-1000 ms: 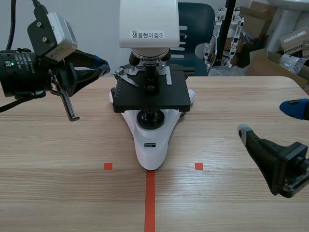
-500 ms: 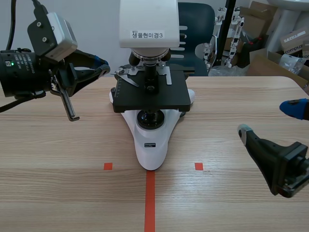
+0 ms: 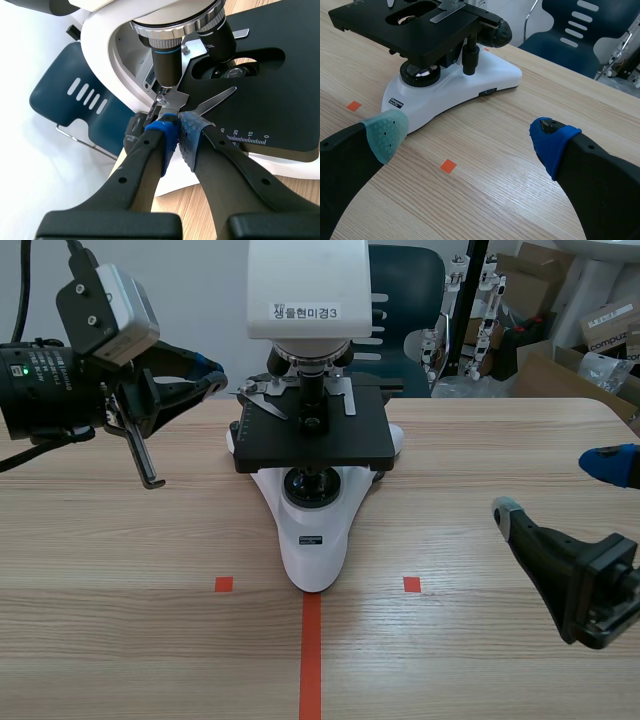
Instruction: Point at the stage clip
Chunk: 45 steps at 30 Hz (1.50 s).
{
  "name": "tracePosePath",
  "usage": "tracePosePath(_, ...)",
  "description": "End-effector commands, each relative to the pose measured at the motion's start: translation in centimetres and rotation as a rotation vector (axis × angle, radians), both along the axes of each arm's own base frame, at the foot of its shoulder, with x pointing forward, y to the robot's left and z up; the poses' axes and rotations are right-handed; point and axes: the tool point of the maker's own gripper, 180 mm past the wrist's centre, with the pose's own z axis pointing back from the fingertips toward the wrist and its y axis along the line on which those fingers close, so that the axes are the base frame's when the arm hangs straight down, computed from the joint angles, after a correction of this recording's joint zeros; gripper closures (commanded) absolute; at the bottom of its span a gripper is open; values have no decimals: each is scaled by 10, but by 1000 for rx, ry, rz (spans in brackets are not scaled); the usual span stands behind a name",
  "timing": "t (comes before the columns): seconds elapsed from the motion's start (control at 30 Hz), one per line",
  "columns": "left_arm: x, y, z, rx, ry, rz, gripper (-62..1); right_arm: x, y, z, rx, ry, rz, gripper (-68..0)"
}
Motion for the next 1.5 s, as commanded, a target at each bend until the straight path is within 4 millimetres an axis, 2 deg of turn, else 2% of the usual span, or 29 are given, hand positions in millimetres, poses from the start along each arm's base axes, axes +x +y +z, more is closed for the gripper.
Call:
tracePosePath(0.0,2,-2,12,-23,-30,-4,-44,4,2,9,8,-29,9,-540)
tracePosePath(0.27,3,2,15,-24,-45,5,-44,4,2,9,8,-29,9,-540)
tracePosePath(0.4,0,12,31,-112,-43,-5,-46,4,2,9,8,-29,9,-540)
tracePosePath(0.43,-2,15,36,-140,-43,-10,-65,4,2,9,8,-29,10,-540)
tracePosePath(0.47,-5,19,40,-159,-50,-20,-120,4,2,9,8,-29,9,-540)
tracePosePath(0.5,-8,23,42,-168,-52,-30,-219,4,2,9,8,-29,9,-540)
tracePosePath(0.57,-16,31,46,-210,-45,-39,-458,4,2,9,8,-29,9,-540)
tracePosePath(0.6,-20,36,48,-246,-36,-41,-538,4,2,9,8,-29,9,-540)
tracePosePath(0.63,-24,40,50,-280,-26,-41,-576,4,2,9,8,-29,9,-540)
tracePosePath(0.87,-61,73,38,-371,56,-34,-582,4,2,9,8,-28,10,-540)
tracePosePath(1.1,-92,107,17,-472,122,95,-582,4,2,9,8,-28,10,-540)
tracePosePath(1.27,-115,113,-9,-492,213,157,-582,4,1,8,7,-26,9,-540)
tracePosePath(1.47,-131,121,-16,-575,202,245,-582,3,1,8,7,-25,9,-540)
